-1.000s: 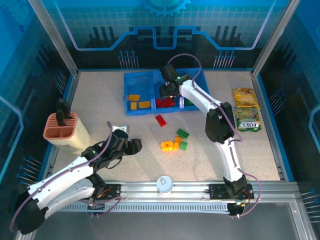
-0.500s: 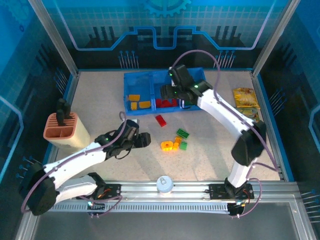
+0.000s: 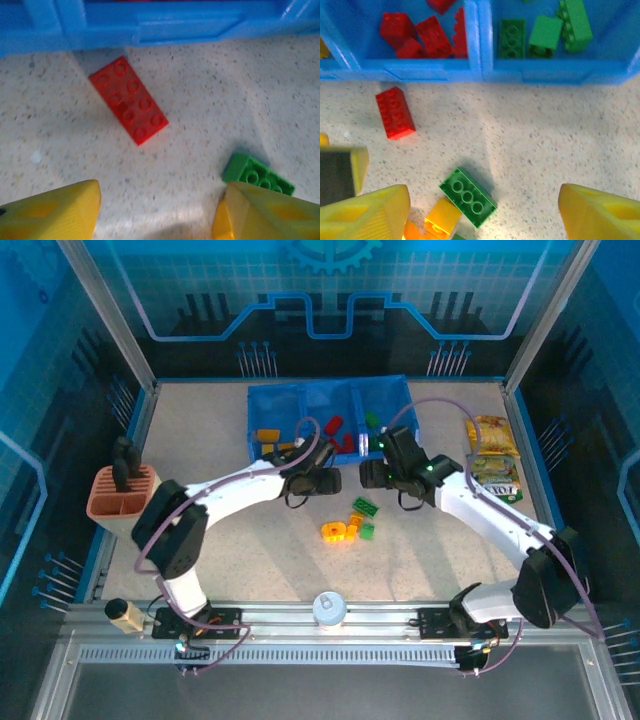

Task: Sort the legos into containers by color
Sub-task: Pick up the lego from the center of the table.

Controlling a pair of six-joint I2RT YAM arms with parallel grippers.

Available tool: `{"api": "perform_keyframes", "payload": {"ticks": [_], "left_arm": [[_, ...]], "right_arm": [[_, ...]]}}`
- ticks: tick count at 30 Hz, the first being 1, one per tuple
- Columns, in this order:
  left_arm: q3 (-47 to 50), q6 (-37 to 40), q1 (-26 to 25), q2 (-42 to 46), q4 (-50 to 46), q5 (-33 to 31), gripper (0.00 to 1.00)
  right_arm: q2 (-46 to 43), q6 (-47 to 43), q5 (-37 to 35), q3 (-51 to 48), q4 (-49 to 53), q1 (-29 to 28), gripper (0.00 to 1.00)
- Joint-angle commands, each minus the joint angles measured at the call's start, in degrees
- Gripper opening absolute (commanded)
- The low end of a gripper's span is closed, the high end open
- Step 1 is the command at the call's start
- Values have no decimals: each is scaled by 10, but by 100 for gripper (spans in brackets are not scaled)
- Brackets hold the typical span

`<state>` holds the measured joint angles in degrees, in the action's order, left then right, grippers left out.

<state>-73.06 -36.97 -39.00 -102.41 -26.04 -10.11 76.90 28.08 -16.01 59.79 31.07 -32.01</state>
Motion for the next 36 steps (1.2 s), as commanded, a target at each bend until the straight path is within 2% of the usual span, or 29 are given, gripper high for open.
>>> {"api": "perform_keyframes", "payload": {"ticks": [1,11,26,36], "left_arm": [[-51,17,1,-49,-75,-43,68],[-117,3,17,-148,-101,-69,67],[-157,2,23,-193,-96,-58,65],[-153,1,23,-206,-93,-61,55]], "right_arm": [[-47,31,5,-40,-33,10,79],[-120,64,6,-144,-52,26,79],[-146,83,10,-183,-65,27,79],[-140,88,19,-188,-72,27,79]]}}
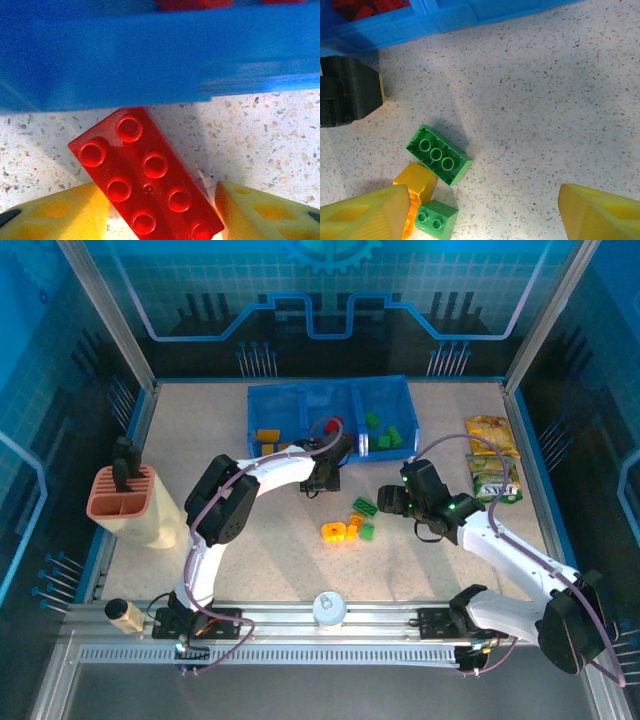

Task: Sort the legos into containers by color
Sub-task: Pick up the lego from the center of the table.

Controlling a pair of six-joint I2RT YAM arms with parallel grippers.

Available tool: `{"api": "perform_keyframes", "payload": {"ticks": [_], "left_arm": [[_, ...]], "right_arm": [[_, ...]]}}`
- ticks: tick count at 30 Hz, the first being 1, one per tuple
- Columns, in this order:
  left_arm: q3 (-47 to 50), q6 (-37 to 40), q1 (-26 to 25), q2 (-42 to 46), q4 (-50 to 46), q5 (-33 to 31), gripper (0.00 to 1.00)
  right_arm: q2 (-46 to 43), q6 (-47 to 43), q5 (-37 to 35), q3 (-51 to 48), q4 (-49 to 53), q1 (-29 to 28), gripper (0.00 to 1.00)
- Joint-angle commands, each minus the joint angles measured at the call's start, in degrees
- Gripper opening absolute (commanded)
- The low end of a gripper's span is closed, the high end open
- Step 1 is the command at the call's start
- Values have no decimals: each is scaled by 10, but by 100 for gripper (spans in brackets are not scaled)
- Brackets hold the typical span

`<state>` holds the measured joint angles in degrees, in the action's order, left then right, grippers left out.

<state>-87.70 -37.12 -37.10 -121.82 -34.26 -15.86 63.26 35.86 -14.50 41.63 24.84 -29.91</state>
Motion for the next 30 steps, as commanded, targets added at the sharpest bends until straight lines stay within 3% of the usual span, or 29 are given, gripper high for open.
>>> {"api": "perform_keyframes", "payload": {"ticks": [1,8,20,26,30], "left_arm": [[-3,2,4,-10,-9,-3,52],[9,2,3,-3,-8,-10,35],[94,-23,-58,106,3,-38,34],[61,14,-63,140,-22,-54,35],[-8,43,-46,109,-41,-47,35]], "right_arm": [[-3,10,4,-7,-10,6,79],[-3,11,4,-9,-12,5,78],[-15,10,-6,-26,-12,5,78],[-20,14,-7,-34,-16,6,78],[-28,19,0,-41,-17,7,78]]}}
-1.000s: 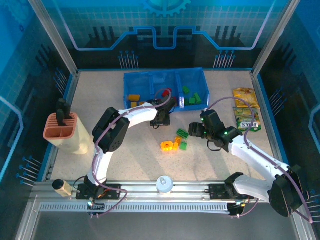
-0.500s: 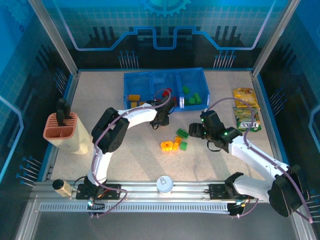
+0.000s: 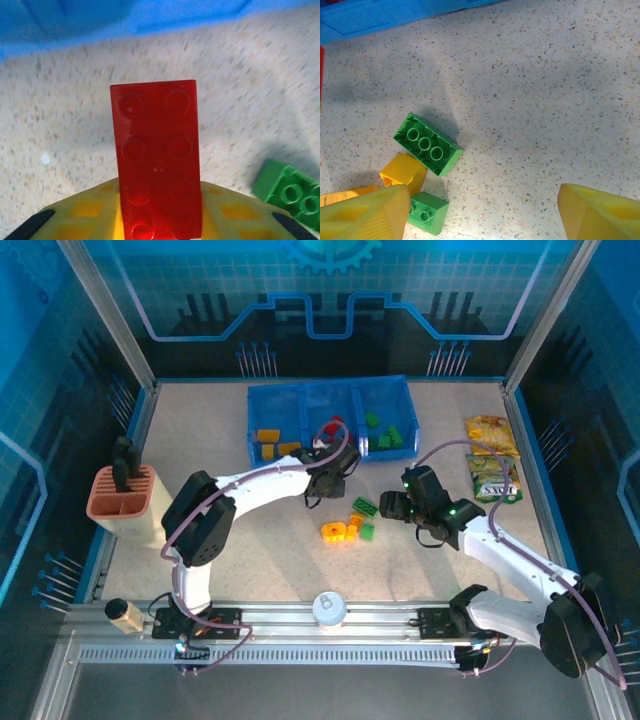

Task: Sort the legos into containers by color
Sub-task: Place the lego in the container.

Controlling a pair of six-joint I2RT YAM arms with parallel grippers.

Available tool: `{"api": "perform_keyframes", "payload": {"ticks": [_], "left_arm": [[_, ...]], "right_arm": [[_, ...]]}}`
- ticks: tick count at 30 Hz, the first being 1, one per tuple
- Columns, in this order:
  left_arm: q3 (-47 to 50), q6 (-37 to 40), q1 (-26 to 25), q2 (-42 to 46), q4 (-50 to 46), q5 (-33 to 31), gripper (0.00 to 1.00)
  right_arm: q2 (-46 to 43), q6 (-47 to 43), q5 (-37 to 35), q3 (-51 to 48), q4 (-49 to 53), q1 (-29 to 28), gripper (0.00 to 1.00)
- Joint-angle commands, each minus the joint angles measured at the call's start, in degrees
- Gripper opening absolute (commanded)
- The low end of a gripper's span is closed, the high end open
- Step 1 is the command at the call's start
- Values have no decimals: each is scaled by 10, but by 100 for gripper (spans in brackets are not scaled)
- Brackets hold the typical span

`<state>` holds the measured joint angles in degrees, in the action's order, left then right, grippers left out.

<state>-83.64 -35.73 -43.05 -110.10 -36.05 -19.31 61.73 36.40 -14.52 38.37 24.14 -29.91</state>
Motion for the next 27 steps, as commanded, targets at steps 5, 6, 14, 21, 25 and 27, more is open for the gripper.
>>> {"api": "perform_keyframes", "payload": {"ticks": [5,6,14,21,25,27], "left_arm": [[-136,56,39,-64,-39,-6,35],[-151,60,44,-75,-43,-4,35],[-250,96,68,-135,-63,15,54],[-200,102,64,-65,-21,35,62],[-130,112,49,-6,5,43,63],[-96,113,41,18,6,49,63]], "right_arm": [[-45,15,-5,-18,14,6,78],[-52,15,-7,-22,19,6,78],[-99,20,-11,-40,44,6,78],[-99,23,1,-37,39,6,78],[-96,22,6,-38,34,5,78],[-95,20,8,-38,32,5,78]]}}
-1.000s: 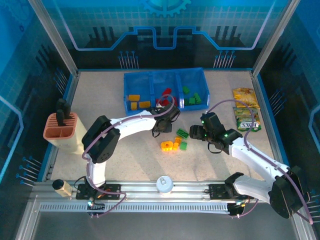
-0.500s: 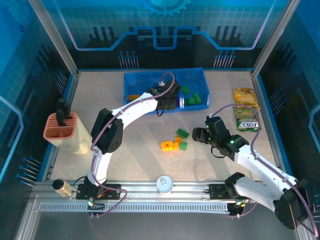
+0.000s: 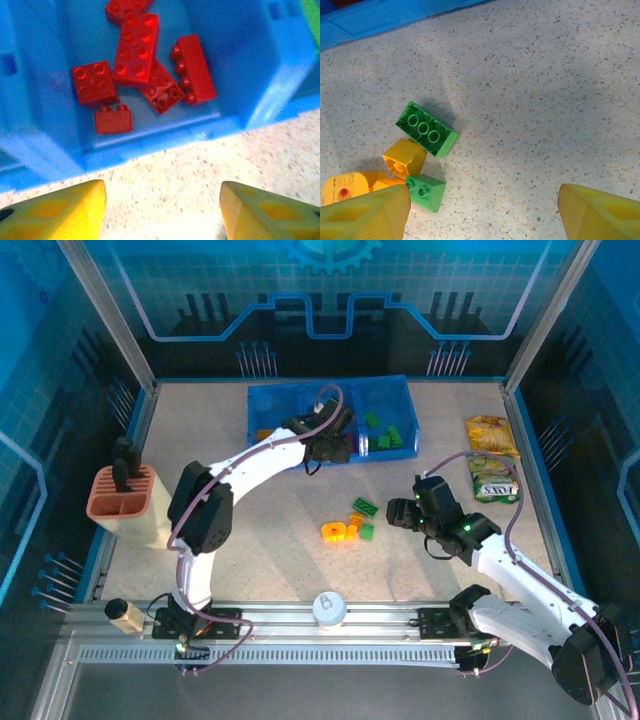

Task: Sort the legos into containers by color
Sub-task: Place the lego in the container, then pick up the lego from the center of the table.

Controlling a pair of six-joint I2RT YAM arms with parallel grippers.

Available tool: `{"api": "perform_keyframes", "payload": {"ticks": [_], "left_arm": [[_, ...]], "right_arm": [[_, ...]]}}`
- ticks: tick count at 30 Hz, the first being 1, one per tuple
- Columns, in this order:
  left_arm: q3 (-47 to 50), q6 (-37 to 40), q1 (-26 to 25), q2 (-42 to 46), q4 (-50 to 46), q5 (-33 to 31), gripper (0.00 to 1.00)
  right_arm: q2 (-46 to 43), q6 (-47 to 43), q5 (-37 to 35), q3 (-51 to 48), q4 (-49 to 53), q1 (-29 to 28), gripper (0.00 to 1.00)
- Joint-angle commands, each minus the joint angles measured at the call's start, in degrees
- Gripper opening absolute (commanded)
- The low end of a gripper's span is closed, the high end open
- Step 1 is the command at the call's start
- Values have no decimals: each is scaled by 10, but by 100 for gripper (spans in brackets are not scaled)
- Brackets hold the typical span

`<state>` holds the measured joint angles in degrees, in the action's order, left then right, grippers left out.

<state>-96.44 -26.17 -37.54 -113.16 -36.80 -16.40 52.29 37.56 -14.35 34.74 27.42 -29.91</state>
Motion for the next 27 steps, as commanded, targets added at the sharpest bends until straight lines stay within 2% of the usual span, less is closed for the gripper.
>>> {"api": "perform_keyframes", "payload": {"ticks": [1,6,10,14,18,27], "left_arm": [[54,20,-18,62,18,32,63],[186,11,-49,127,42,80,65],[277,3,-92,165,59,82,65],[354,21,-115,199,120,117,67],[360,45,-122,200,114,120,68],[324,86,-137,142,74,117,70]], "right_arm": [[1,8,9,-3,-2,5,78],[-1,8,12,-9,-7,2,79],[0,6,19,-18,-19,2,79],[8,9,31,-25,-35,1,80],[18,14,43,-24,-43,-1,81],[-5,17,34,-27,-28,-3,83]]}}
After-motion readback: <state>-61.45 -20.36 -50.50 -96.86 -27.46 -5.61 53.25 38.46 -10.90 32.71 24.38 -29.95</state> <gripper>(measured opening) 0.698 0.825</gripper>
